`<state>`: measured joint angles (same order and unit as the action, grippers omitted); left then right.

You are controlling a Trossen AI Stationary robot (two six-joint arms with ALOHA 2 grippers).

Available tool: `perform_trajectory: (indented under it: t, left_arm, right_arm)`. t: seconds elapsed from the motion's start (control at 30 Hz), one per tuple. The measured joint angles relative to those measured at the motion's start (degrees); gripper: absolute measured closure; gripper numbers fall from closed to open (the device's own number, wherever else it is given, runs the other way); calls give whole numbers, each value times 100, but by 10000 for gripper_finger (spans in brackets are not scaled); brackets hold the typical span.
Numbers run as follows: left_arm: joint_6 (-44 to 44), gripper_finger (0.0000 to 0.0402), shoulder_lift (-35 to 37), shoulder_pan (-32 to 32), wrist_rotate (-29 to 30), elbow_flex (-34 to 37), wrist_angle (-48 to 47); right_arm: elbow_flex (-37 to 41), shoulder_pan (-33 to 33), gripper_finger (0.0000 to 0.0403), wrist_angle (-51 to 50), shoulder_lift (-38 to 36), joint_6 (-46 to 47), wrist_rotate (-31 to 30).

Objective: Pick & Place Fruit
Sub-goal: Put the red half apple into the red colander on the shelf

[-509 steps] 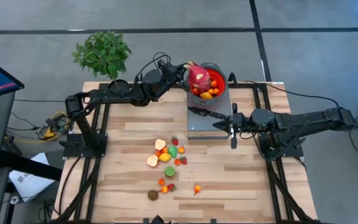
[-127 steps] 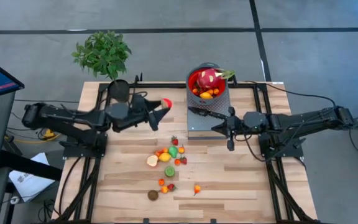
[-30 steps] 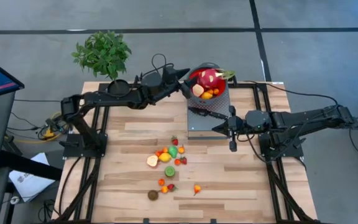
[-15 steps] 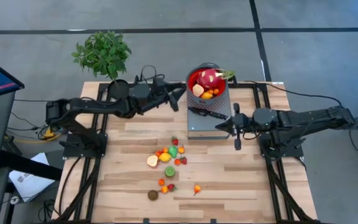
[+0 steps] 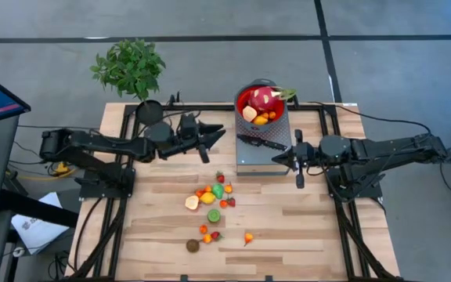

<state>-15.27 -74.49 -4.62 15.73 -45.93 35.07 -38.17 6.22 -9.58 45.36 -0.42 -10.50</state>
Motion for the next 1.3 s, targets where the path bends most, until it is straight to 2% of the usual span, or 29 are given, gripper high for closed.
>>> perform_trajectory:
  t: [0.83, 1.3]
  left_arm:
    - [-19, 295, 1058, 1226, 13, 1145, -16]
    - [-19, 295, 1579, 1760, 15, 1455, -15]
  right_arm:
    - [0, 2, 400, 12, 4, 243, 0]
    - [0, 2, 400, 12, 4, 670, -2]
